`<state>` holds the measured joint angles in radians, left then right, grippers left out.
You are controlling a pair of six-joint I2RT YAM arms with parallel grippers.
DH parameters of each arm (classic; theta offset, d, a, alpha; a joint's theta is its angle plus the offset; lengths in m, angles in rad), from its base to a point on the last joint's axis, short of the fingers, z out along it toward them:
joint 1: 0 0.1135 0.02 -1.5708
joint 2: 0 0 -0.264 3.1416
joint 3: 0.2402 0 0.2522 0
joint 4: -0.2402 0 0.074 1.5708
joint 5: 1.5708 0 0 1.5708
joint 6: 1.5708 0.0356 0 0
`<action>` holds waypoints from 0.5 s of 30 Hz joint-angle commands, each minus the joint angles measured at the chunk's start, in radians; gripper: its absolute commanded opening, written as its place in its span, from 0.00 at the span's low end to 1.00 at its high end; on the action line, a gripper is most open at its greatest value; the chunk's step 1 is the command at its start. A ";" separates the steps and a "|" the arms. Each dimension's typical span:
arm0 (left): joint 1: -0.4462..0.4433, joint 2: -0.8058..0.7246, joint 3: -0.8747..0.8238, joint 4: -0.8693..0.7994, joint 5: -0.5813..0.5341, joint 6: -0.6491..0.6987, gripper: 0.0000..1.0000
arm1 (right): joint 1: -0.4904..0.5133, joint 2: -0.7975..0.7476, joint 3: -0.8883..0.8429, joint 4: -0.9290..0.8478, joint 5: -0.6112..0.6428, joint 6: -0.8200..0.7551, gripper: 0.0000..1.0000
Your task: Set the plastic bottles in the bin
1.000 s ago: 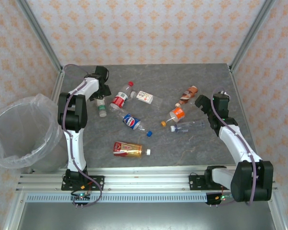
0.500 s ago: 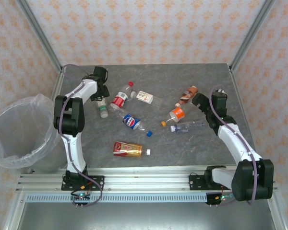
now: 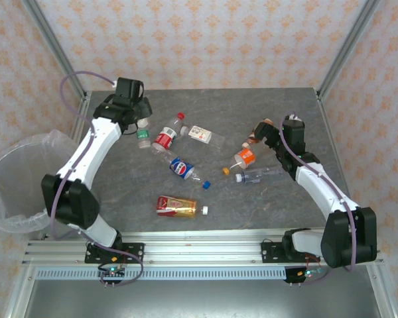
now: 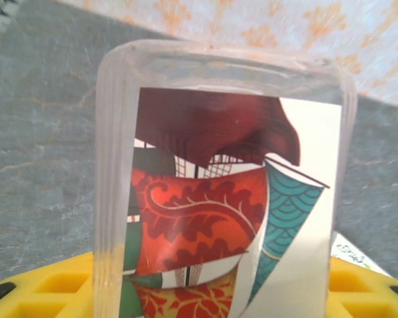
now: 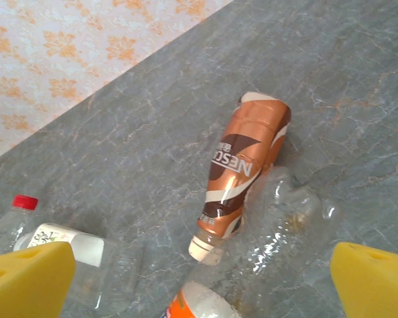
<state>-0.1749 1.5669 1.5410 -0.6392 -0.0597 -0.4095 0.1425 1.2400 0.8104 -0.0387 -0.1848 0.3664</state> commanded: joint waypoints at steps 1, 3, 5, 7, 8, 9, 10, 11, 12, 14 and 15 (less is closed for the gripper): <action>0.006 -0.086 0.003 -0.051 -0.030 0.024 0.47 | 0.022 0.013 0.048 0.066 -0.018 0.007 0.99; 0.005 -0.138 0.015 -0.081 -0.067 0.031 0.47 | 0.037 0.025 0.065 0.086 -0.022 0.000 0.99; 0.007 -0.188 0.030 -0.108 -0.108 0.040 0.47 | 0.047 0.037 0.083 0.100 -0.015 -0.008 0.99; 0.008 -0.236 0.041 -0.123 -0.159 0.051 0.47 | 0.051 0.048 0.097 0.115 -0.009 -0.011 0.99; 0.008 -0.264 0.045 -0.125 -0.189 0.059 0.47 | 0.052 0.055 0.101 0.121 -0.009 -0.010 0.99; 0.009 -0.288 0.048 -0.123 -0.213 0.064 0.46 | 0.052 0.061 0.107 0.127 -0.012 -0.011 0.99; 0.011 -0.313 0.050 -0.119 -0.247 0.074 0.46 | 0.052 0.066 0.112 0.130 -0.014 -0.009 0.99; 0.013 -0.338 0.052 -0.116 -0.282 0.080 0.46 | 0.052 0.070 0.114 0.134 -0.018 -0.010 0.99; 0.017 -0.358 0.055 -0.117 -0.311 0.084 0.45 | 0.052 0.075 0.116 0.137 -0.021 -0.008 0.99; 0.025 -0.401 0.059 -0.118 -0.376 0.095 0.45 | 0.053 0.080 0.116 0.138 -0.025 -0.005 0.99; 0.031 -0.423 0.060 -0.118 -0.411 0.096 0.45 | 0.054 0.081 0.113 0.138 -0.025 -0.004 0.99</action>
<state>-0.1612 1.1954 1.5715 -0.7300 -0.3134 -0.3462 0.1913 1.3128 0.8967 0.0620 -0.2028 0.3660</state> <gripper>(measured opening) 0.520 0.992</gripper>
